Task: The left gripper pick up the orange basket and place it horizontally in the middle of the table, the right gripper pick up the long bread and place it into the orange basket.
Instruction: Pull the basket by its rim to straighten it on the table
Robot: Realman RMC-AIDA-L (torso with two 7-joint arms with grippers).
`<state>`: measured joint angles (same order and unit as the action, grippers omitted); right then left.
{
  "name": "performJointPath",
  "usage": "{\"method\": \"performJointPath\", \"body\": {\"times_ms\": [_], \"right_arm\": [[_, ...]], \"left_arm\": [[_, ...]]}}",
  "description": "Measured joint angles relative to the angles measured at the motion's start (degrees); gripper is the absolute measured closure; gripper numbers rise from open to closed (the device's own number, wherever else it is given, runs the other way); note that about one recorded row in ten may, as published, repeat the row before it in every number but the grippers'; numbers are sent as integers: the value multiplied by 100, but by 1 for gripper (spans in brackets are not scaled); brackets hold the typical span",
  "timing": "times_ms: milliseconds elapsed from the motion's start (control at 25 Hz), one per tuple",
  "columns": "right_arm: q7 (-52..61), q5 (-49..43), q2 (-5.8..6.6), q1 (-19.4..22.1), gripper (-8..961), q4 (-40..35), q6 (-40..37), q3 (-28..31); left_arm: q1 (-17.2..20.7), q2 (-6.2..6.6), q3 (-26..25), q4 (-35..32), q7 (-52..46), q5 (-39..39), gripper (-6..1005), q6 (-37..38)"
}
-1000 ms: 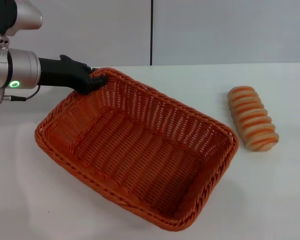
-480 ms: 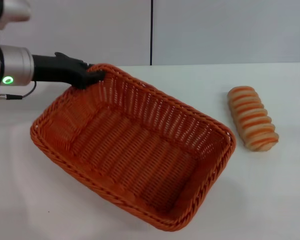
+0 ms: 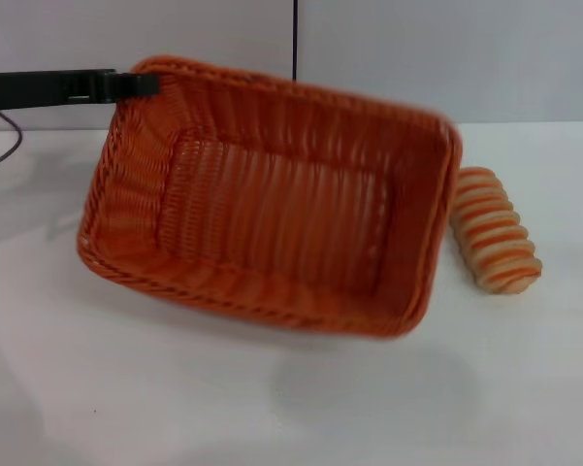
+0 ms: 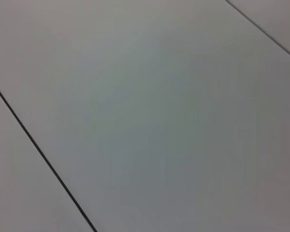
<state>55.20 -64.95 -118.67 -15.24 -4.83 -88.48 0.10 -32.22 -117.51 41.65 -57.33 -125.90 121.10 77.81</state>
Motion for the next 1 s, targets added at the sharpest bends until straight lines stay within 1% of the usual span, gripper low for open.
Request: {"method": "performJointPath", "body": {"times_ms": [40,200,280,400,440,600,640,800,1000], "right_arm": [[0,0,0,0,121,0,0,0],[0,0,2,-14,121,-1,12,6],[0,0,2,-21,121,-5,44,12],[0,0,3,-44,122,-10,149,13],[0,0,3,-44,122,-10,149,13],[-27,0,11,-65,122,-10,213,-7],[-27,0,11,-65,122,-10,213,-7],[-33,1,12,-98,122,-9,289,-10],[-37,0,11,-121,122,-13,307,-14]], "left_arm": [[0,0,0,0,0,0,802,0],[256,-8,-31,-80,-350,-25,802,57],[300,-13,-31,-87,-401,-31,801,85],[490,-19,-37,-100,-536,-104,801,316],[490,-19,-37,-100,-536,-104,801,316],[763,-38,-9,-143,-628,-267,801,488],[763,-38,-9,-143,-628,-267,801,488],[1064,-58,-14,-74,-712,-390,802,416],[1160,-67,-39,57,-708,-453,802,384]]}}
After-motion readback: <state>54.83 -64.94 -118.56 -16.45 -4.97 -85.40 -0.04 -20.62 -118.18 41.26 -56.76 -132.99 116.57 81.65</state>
